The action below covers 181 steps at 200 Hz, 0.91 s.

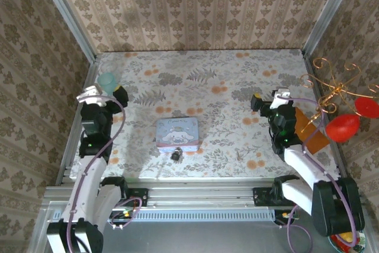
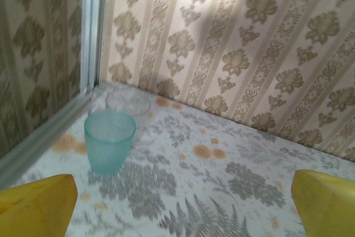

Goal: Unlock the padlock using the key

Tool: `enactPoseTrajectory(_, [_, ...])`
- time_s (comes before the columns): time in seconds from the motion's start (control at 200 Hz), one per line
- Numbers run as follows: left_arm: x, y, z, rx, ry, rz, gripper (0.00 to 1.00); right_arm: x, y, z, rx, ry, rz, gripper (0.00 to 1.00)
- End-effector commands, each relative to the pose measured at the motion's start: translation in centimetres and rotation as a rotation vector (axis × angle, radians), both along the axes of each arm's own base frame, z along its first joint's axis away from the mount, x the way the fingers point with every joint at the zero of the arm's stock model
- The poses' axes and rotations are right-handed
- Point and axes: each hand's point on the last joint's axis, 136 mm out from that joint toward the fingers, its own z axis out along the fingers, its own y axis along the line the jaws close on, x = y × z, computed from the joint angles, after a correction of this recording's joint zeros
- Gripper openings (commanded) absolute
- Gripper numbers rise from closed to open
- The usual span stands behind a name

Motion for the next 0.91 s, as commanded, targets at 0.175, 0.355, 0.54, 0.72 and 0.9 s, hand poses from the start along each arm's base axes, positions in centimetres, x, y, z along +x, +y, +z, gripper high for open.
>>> enactPoseTrajectory(0.175, [-2.8, -0.3, -6.5, -0.372, 0.198, -0.049, 1.0, -3.9, 0.2, 0.6, 0.358, 0.121, -0.065, 1.0])
enactPoseTrajectory(0.355, [-1.1, -1.3, -10.1, -0.545, 0.194, -0.173, 1.0, -4.5, 4.0, 0.5, 0.411, 0.139, 0.131, 1.0])
enactPoseTrajectory(0.54, [-0.1, -3.9, -12.2, -0.466, 0.345, -0.287, 1.0, -5.7, 7.3, -1.3, 0.315, 0.287, 0.18, 0.98])
enactPoseTrajectory(0.72, [-1.0, -6.5, -12.0, -0.263, 0.379, -0.32, 1.0, -6.5, 10.2, -1.9, 0.226, 0.36, 0.198, 0.95])
enactPoseTrajectory(0.9, [-2.4, -9.8, -11.0, -0.12, 0.333, -0.424, 1.0, -7.0, 12.8, -3.5, 0.175, 0.449, 0.194, 0.9])
